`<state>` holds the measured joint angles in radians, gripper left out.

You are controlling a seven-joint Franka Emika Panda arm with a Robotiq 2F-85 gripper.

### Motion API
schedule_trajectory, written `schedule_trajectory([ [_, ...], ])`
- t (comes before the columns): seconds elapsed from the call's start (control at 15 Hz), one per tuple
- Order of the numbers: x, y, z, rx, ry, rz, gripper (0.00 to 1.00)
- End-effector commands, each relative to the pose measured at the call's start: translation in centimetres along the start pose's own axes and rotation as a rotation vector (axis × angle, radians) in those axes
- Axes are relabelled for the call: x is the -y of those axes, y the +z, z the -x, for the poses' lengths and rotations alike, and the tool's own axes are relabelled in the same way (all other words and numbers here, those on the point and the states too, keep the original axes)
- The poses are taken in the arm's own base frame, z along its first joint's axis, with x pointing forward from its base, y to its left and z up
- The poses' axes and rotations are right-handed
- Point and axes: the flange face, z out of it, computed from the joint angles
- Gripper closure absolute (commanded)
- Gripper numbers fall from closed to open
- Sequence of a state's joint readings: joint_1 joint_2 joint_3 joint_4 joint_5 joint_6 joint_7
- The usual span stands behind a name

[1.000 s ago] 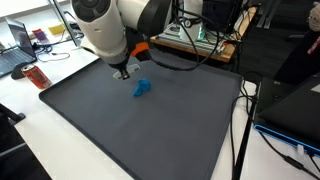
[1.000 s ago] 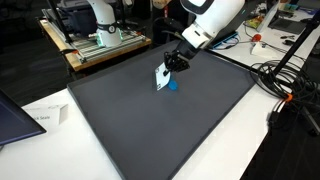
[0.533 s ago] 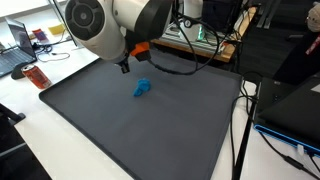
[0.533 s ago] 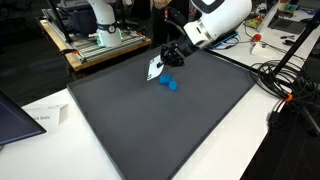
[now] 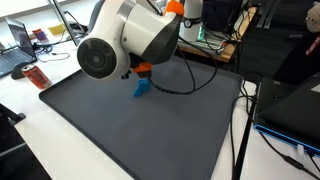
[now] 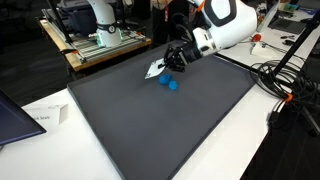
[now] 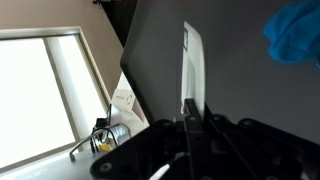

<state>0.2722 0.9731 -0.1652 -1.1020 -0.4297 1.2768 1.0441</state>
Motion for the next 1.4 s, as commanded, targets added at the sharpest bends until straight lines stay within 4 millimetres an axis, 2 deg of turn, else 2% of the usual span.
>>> schedule_trajectory([
  [0.0, 2.4, 0.6, -0.6, -0.029, 0.112, 0.059, 0.99],
  [0.27, 4.5, 2.3, -0.5, -0.023, 0.167, 0.111, 0.99],
  [0.53, 5.0, 2.9, -0.6, -0.019, 0.178, 0.147, 0.99],
  [1.0, 3.9, 0.9, -1.0, -0.098, 0.125, 0.111, 0.99],
  [1.33, 3.7, -1.4, 0.7, -0.159, 0.114, 0.053, 0.99],
])
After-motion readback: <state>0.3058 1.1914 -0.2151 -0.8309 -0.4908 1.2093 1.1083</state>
